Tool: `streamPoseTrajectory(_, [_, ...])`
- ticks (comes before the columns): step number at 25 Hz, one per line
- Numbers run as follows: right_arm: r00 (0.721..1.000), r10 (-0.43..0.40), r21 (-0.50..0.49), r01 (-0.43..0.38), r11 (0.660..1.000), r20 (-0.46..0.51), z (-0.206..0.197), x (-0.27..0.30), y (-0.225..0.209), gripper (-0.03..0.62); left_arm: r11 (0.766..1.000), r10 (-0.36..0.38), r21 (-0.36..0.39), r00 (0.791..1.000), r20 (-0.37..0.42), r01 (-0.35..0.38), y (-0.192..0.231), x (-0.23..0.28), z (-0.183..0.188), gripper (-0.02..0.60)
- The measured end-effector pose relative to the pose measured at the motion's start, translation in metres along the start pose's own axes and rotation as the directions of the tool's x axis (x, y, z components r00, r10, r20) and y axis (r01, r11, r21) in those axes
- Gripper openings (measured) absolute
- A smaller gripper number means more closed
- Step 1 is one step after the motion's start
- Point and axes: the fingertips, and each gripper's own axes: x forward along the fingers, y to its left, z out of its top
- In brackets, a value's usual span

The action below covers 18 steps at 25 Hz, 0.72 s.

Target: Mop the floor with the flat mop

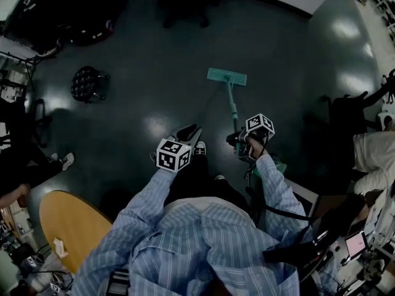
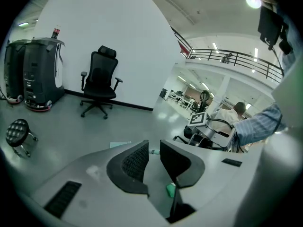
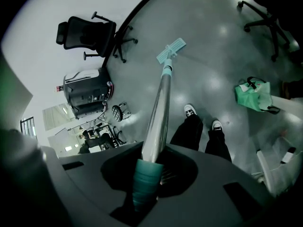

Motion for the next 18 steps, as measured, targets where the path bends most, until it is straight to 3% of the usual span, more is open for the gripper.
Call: streamPoseTrajectory(18, [0.998,0.012,-0.012,-0.012,1.000,-0.063,-0.194,-0.009,-0.131,0.064,1.000,0.023,0.011,0.998,0.062,-0.024,-0.136,-0.056,-0.086,0.078])
